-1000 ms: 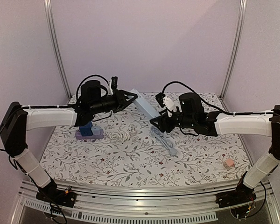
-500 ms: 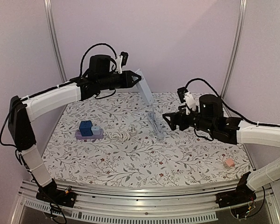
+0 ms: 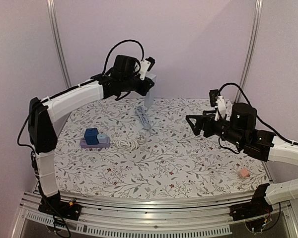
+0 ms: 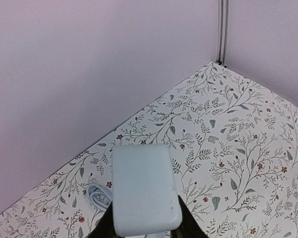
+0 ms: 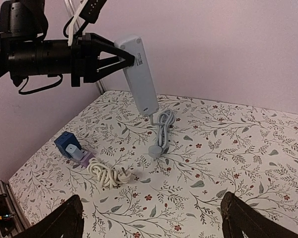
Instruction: Insert the plug
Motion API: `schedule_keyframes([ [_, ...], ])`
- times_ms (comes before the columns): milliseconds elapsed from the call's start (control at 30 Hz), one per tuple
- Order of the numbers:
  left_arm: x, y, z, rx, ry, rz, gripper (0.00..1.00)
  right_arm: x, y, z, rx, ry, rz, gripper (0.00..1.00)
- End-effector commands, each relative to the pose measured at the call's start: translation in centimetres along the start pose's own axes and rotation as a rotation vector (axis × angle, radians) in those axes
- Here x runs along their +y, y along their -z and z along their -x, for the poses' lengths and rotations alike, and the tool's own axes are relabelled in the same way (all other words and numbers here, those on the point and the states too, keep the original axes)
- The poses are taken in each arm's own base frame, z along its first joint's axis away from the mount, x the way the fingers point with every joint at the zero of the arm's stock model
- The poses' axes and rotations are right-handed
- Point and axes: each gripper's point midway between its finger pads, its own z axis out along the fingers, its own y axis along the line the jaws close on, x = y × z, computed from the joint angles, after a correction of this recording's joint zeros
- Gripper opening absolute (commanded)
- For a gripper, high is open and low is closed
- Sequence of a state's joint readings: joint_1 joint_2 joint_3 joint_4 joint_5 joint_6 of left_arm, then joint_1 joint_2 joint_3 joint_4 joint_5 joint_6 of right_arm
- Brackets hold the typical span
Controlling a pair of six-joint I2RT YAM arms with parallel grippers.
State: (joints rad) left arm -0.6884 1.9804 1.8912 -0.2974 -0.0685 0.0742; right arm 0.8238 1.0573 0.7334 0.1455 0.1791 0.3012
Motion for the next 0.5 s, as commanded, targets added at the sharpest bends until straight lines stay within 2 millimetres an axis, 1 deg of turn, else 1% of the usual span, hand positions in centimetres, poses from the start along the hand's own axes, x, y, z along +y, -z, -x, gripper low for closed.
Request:
schedule_keyframes([
  [0,-6.4,-3.4,-3.2,0.082,-0.18,-0.031,0.0,-2.6,0.6,-1.0,0.019,-0.073,-0.143,0.95],
  [33,-7.6,-4.3,-4.5,0.105,-0.208,-0.028,0.0,-3.0,0.8,-1.1,0.02,-0.085,-0.162,0.95],
  [67,-8.9,-4.6,-5.1,0.118,-0.235,-0.027,0.0,-3.4,1.1,-1.2,0.017,-0.096,-0.18,0.95],
  [200,-13.7,-5.1,-7.8,0.144,-0.321,-0.025,0.0,-3.9,2.6,-1.1,0.003,-0.141,-0.195,0.94],
  [233,-14.7,-5.0,-8.5,0.146,-0.343,-0.019,0.0,-4.0,3.2,-0.7,-0.014,-0.154,-0.191,0.94],
  [300,-17.1,-4.4,-10.2,0.159,-0.383,-0.035,0.0,-4.2,4.0,-0.8,-0.014,-0.169,-0.198,0.94],
  [367,-19.4,-3.8,-12.3,0.187,-0.426,-0.084,0.01,-4.5,4.8,-0.6,-0.027,-0.187,-0.202,0.94],
  [433,-21.0,-2.8,-13.9,0.201,-0.471,-0.103,0.05,-4.7,5.3,-0.7,-0.028,-0.194,-0.21,0.94],
  [467,-21.4,-2.4,-14.7,0.206,-0.496,-0.098,0.08,-4.9,5.5,-0.6,-0.031,-0.201,-0.216,0.94],
])
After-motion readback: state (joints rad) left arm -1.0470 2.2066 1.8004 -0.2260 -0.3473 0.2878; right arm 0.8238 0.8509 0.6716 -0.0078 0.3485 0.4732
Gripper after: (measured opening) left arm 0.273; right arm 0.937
